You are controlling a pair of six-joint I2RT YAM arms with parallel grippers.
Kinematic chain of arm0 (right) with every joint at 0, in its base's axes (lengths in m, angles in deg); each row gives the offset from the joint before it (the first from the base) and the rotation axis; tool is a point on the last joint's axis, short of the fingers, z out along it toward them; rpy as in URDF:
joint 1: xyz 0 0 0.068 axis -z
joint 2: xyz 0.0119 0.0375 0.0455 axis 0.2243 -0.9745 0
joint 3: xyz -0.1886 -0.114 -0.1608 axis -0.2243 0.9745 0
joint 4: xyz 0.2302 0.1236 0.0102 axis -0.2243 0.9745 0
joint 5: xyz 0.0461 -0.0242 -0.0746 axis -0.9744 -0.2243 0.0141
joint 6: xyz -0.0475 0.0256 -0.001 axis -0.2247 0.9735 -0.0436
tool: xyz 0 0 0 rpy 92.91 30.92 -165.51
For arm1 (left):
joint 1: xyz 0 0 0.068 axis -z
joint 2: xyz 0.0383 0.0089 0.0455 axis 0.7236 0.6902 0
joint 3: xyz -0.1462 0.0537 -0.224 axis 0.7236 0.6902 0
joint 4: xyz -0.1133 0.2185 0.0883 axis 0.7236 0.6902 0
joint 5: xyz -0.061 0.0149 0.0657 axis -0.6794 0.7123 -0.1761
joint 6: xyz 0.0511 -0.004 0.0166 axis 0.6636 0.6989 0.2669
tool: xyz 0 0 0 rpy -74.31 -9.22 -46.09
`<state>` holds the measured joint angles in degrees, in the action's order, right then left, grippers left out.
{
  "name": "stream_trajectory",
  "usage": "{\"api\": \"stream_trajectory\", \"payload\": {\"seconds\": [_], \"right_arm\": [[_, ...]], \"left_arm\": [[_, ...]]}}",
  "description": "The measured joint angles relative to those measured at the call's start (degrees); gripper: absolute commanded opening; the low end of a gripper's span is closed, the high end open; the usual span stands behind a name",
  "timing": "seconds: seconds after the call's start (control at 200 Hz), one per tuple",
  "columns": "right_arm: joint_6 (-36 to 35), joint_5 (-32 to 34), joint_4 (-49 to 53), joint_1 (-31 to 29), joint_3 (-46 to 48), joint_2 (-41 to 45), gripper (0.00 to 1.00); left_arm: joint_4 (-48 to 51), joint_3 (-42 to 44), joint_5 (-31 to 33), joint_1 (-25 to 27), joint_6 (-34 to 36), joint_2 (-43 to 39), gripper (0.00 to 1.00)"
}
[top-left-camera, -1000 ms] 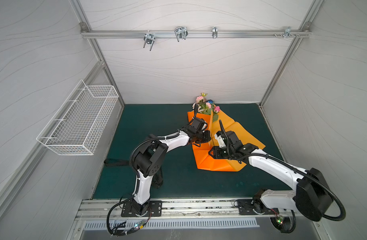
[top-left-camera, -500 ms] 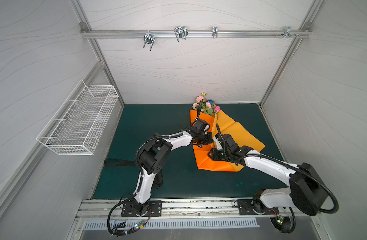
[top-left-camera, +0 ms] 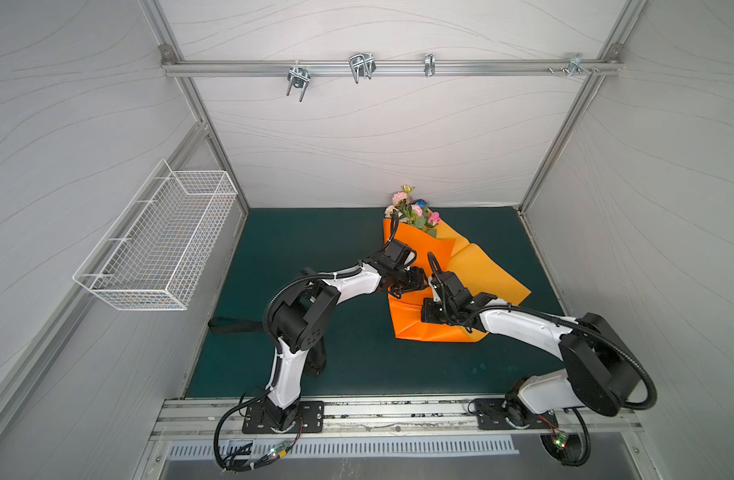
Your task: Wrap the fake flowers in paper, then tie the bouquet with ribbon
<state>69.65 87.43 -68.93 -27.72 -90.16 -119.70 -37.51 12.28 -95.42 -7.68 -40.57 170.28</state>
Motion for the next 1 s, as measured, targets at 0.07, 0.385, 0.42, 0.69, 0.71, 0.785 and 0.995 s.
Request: {"api": "stream_trajectory", "payload": {"seconds": [0.07,0.385,0.42,0.69,0.71,0.785,0.995], "right_arm": [[0.24,0.22,0.26,0.00,-0.24,-0.68,0.04],[1.77,0.46,3.17,0.00,-1.64,-2.23,0.16],[1.77,0.50,3.72,0.00,-1.92,-2.23,0.21],[2.14,0.81,9.44,0.02,-4.13,0.35,0.42],[2.19,0.87,10.14,0.04,-4.17,1.11,0.43],[2.49,1.22,12.48,0.26,-4.17,4.09,0.44],[4.61,1.14,18.47,3.39,-0.02,15.10,0.46]], "left_arm": [[1.01,2.91,2.05,-0.59,0.15,-4.55,0.64],[-0.76,11.08,3.13,-1.14,0.00,-11.26,0.38],[-0.87,11.63,2.62,-0.98,-0.04,-10.27,0.35],[-2.05,12.63,0.83,-0.26,-1.01,-3.61,0.32],[-2.08,12.72,0.87,-0.26,-1.05,-3.61,0.32],[-2.21,12.85,1.07,-0.28,-1.07,-3.61,0.36],[-2.62,12.98,1.97,-0.26,-1.05,-3.89,0.48]]}}
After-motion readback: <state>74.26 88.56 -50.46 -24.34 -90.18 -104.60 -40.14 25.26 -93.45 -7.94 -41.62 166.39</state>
